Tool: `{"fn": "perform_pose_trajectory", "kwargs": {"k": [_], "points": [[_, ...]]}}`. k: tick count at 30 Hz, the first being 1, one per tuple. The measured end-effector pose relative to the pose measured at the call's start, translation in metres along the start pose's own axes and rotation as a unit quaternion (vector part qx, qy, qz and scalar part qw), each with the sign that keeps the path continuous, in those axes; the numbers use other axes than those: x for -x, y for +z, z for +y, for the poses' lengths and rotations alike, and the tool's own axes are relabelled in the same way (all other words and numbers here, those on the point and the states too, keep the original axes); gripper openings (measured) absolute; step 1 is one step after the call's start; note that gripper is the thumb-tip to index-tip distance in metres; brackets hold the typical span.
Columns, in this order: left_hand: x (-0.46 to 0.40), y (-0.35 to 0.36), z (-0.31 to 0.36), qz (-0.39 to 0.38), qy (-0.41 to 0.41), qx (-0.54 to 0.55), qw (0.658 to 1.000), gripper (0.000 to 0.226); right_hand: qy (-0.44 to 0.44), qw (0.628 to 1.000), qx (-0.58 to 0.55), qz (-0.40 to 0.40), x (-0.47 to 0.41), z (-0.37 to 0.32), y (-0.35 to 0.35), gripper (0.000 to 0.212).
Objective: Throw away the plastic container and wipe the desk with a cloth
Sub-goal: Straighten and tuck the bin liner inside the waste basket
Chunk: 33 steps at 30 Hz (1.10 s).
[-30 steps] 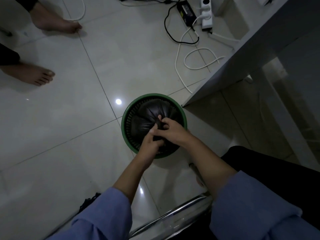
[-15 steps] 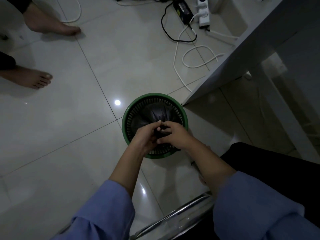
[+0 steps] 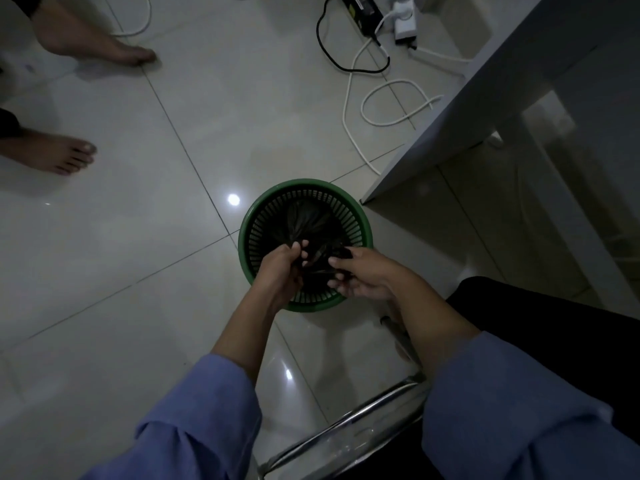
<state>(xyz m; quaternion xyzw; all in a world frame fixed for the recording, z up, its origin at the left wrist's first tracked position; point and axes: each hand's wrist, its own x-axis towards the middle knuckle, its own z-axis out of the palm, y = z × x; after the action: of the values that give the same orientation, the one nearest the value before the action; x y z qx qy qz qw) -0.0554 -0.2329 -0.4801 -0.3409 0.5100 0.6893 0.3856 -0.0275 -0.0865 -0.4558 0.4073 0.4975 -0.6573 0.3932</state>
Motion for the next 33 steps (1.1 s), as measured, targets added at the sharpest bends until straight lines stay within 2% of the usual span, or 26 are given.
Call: {"fn": "perform_pose_trajectory", "kwargs": {"k": [4,7,9,11,12,14,16,17,18,20,22,24,26,28,31,33], "points": [[0.000,0.002,0.004,0.010,-0.027,0.033,0.999,0.025,0.049,0.989,-0.134,0.048,-0.004,0.001,0.000,0.014],[0.001,0.007,0.003,0.033,0.012,-0.087,0.996,0.025,0.048,0.983,-0.158,0.077,-0.001,-0.001,0.003,0.013],[0.001,0.012,0.002,0.046,0.045,-0.218,0.974,0.026,0.009,0.991,-0.091,0.098,0.001,-0.004,0.008,0.011],[-0.002,0.014,0.003,0.045,0.083,-0.348,0.933,0.020,-0.104,0.982,0.084,0.136,0.002,-0.006,0.011,0.022],[-0.003,0.015,0.004,0.038,0.103,-0.407,0.907,0.015,-0.196,0.946,0.209,0.152,0.001,-0.007,0.012,0.024],[-0.003,0.016,0.008,0.014,0.124,-0.477,0.870,0.014,-0.343,0.834,0.403,0.158,0.002,-0.009,0.016,0.025],[-0.001,0.018,0.015,-0.025,0.137,-0.505,0.852,0.013,-0.399,0.763,0.485,0.153,0.002,-0.010,0.018,0.026],[0.000,0.018,0.019,-0.042,0.142,-0.509,0.848,0.017,-0.410,0.750,0.498,0.145,0.002,-0.010,0.019,0.030],[0.002,0.017,0.023,-0.057,0.145,-0.502,0.851,0.021,-0.409,0.750,0.502,0.136,0.002,-0.009,0.020,0.036],[0.004,0.013,0.028,-0.084,0.147,-0.477,0.863,0.030,-0.374,0.776,0.493,0.122,0.000,-0.008,0.019,0.050],[0.005,0.008,0.030,-0.099,0.147,-0.471,0.864,0.031,-0.343,0.791,0.494,0.113,-0.005,-0.009,0.018,0.052],[0.006,0.006,0.029,-0.104,0.162,-0.481,0.855,0.029,-0.347,0.788,0.500,0.088,-0.007,-0.011,0.019,0.042],[0.006,0.004,0.026,-0.091,0.201,-0.503,0.836,0.024,-0.363,0.787,0.495,0.067,-0.007,-0.012,0.019,0.019],[0.005,0.003,0.022,-0.059,0.235,-0.511,0.825,0.020,-0.355,0.806,0.468,0.071,-0.008,-0.011,0.017,0.018],[0.004,0.001,0.015,0.000,0.273,-0.450,0.850,0.010,-0.334,0.852,0.389,0.107,-0.010,-0.008,0.018,0.012],[0.006,-0.001,0.011,0.020,0.285,-0.407,0.868,0.017,-0.317,0.879,0.329,0.136,-0.011,-0.007,0.015,0.009]]}}
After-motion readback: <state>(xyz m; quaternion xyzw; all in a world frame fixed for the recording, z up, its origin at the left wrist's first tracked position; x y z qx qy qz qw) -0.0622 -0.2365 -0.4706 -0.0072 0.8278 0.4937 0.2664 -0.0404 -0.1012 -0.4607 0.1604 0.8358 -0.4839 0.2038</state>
